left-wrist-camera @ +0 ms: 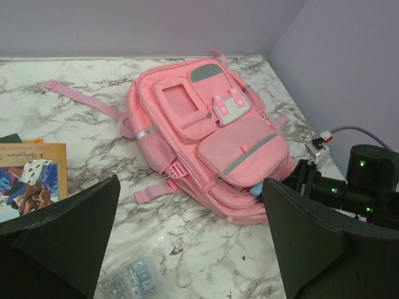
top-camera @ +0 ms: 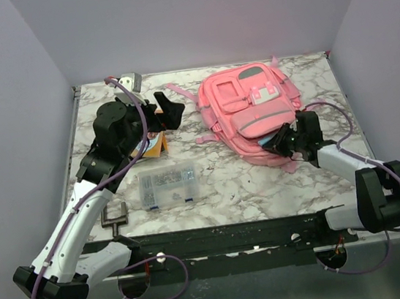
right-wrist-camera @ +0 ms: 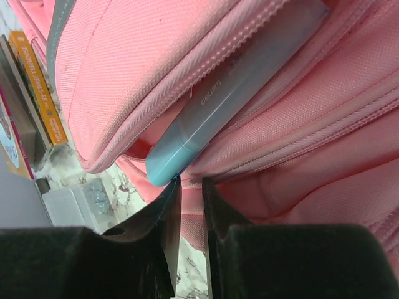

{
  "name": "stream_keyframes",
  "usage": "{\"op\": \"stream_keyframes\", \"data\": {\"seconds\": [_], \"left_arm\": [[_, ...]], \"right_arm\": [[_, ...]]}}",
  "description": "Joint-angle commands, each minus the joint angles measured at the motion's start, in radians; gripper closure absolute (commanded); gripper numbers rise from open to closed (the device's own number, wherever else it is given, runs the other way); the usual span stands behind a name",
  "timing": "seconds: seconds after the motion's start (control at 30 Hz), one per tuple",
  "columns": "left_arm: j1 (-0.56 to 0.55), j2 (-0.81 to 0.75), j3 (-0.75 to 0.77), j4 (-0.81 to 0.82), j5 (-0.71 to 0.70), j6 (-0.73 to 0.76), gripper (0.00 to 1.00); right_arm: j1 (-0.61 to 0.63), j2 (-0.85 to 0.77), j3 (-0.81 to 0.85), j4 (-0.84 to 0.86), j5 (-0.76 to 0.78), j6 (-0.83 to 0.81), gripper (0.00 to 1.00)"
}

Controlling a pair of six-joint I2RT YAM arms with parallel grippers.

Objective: Pack the student bag
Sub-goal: Place the stationery in the student bag.

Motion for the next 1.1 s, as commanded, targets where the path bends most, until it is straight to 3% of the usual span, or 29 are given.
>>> {"op": "stream_keyframes", "data": {"seconds": [0.0, 0.2, 0.5, 0.6, 0.8, 0.93, 1.07], "left_arm": [[-0.005, 0.002, 0.029, -0.009, -0.023, 0.018, 0.02], [-0.005, -0.012, 0.028, -0.006, -0.029, 0.018, 0.02], [-0.002, -0.01, 0.034, -0.011, -0.013, 0.016, 0.02], [-0.001, -0.016, 0.032, -0.009, -0.012, 0.014, 0.02], [-0.002, -0.025, 0.03, -0.009, -0.029, 0.023, 0.02], [-0.002, -0.016, 0.033, -0.01, -0.027, 0.022, 0.02], [-0.002, -0.015, 0.031, -0.009, -0.013, 0.012, 0.02]], "right_arm": [[0.005, 0.031, 0.022, 0.118, 0.086, 0.057, 0.78], [0.005, 0.073, 0.029, 0.213, 0.241, 0.136, 0.78], [0.004, 0.137, 0.086, 0.295, 0.247, 0.142, 0.78], [0.004, 0.174, 0.074, 0.348, 0.313, 0.156, 0.76], [0.004, 0.219, 0.157, 0.198, 0.324, 0.056, 0.68], [0.005, 0.133, 0.156, 0.086, 0.327, -0.008, 0.63], [-0.006, 0.02, 0.162, -0.044, 0.377, -0.063, 0.48]]}}
